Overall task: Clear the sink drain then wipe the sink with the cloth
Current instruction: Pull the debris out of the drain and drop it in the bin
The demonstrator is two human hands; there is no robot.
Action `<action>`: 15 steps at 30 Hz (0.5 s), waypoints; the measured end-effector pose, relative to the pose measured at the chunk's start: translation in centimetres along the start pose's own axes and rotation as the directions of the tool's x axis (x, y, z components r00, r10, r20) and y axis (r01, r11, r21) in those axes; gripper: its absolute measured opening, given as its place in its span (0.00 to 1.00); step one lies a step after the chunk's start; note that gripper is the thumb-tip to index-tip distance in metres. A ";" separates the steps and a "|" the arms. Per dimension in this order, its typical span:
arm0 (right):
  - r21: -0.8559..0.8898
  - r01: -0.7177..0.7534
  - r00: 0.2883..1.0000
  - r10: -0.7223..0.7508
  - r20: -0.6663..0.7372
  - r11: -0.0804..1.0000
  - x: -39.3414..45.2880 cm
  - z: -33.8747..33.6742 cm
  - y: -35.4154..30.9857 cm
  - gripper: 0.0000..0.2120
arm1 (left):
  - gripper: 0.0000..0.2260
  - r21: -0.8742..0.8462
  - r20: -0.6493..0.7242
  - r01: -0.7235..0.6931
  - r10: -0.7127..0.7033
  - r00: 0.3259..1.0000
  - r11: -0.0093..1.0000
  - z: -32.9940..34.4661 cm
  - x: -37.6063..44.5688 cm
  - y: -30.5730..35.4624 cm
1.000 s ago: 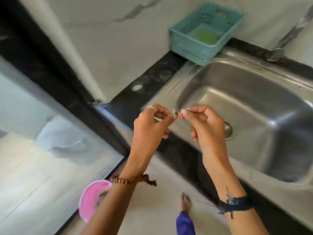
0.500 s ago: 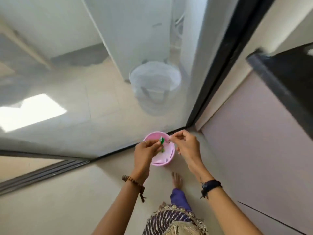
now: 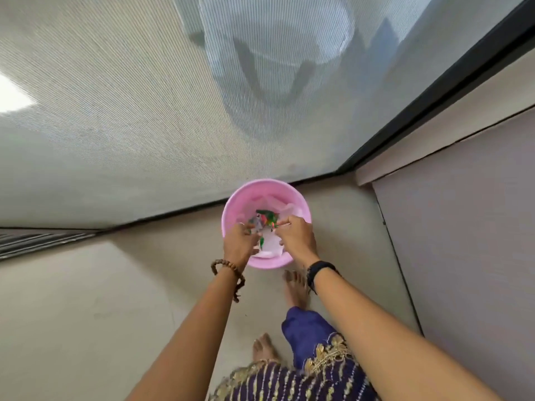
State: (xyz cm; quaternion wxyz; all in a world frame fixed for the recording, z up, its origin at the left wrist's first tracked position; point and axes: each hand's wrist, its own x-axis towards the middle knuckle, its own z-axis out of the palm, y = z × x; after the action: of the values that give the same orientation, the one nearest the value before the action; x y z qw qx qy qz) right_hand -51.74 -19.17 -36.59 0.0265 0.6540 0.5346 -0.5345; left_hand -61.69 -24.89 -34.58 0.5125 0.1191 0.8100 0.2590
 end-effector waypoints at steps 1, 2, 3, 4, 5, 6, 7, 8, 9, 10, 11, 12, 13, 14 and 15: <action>0.000 -0.010 1.000 0.010 -0.008 1.000 0.3 0.1 0.1 0.06 | 0.12 -0.016 0.039 0.002 -0.001 0.999 1.000 0.2 0.2 -0.1; 0.015 -0.017 1.000 0.017 -0.023 1.000 0.3 0.1 0.0 0.06 | 0.12 -0.036 0.061 -0.003 0.005 0.998 0.999 0.4 0.2 -0.1; 0.054 -0.017 0.999 0.019 -0.036 0.998 0.0 -0.2 -0.3 0.07 | 0.11 -0.071 0.062 -0.008 0.012 0.998 0.997 0.5 -0.1 0.2; 0.114 -0.017 0.999 0.022 -0.040 0.993 -0.7 -0.7 -0.8 0.08 | 0.10 -0.119 0.047 -0.008 0.014 0.999 0.993 0.5 -0.8 0.8; 0.183 -0.023 0.999 0.030 -0.040 0.983 -1.6 -1.4 -1.5 0.10 | 0.09 -0.171 0.023 -0.007 0.011 1.000 0.985 0.5 -1.7 1.7; 0.254 -0.031 0.998 0.043 -0.042 0.967 -2.8 -2.4 -2.3 0.11 | 0.08 -0.222 -0.001 -0.014 0.014 1.000 0.975 0.3 -3.0 2.8; 0.327 -0.037 0.997 0.056 -0.050 0.944 -4.3 -3.4 -3.3 0.11 | 0.07 -0.260 -0.018 -0.028 0.024 1.000 0.965 0.2 -4.5 4.3; 0.405 -0.040 0.996 0.070 -0.059 0.913 -5.8 -4.5 -4.3 0.10 | 0.07 -0.292 -0.022 -0.040 0.035 0.999 0.956 0.1 -6.1 5.7; 0.486 -0.041 0.995 0.082 -0.063 0.873 -7.7 -5.9 -5.6 0.10 | 0.07 -0.317 -0.011 -0.052 0.051 0.999 0.947 -0.2 -8.2 7.5; 0.562 -0.035 0.994 0.086 -0.063 0.826 -10.0 -7.6 -7.0 0.10 | 0.07 -0.343 0.006 -0.058 0.064 0.998 0.937 -0.4 -10.5 9.4; 0.631 -0.023 0.995 0.079 -0.061 0.776 -12.0 -9.2 -8.4 0.11 | 0.07 -0.377 0.025 -0.060 0.075 0.997 0.924 -0.7 -12.7 11.1; 0.691 0.001 0.996 0.063 -0.068 0.723 -14.5 -11.2 -10.0 0.12 | 0.08 -0.404 0.052 -0.065 0.094 0.994 0.912 -0.9 -15.5 13.1; 0.743 0.026 0.997 0.041 -0.072 0.669 -16.9 -13.1 -11.4 0.12 | 0.10 -0.438 0.084 -0.070 0.118 0.989 0.896 -1.3 -18.2 14.8; 0.783 0.057 0.996 0.015 -0.084 0.619 -19.5 -15.2 -12.7 0.12 | 0.12 -0.472 0.124 -0.071 0.146 0.981 0.879 -1.5 -21.1 16.6; 0.814 0.091 0.995 -0.013 -0.102 0.574 -22.3 -17.4 -13.8 0.12 | 0.14 -0.500 0.170 -0.067 0.173 0.970 0.863 -1.7 -24.5 18.4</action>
State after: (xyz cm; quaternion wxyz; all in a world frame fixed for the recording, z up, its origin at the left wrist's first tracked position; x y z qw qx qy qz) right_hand -46.91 -17.66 -5.48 -0.3160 0.5986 0.2480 -0.6930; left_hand -53.64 -21.19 -5.20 0.5908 0.0622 0.6502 0.4735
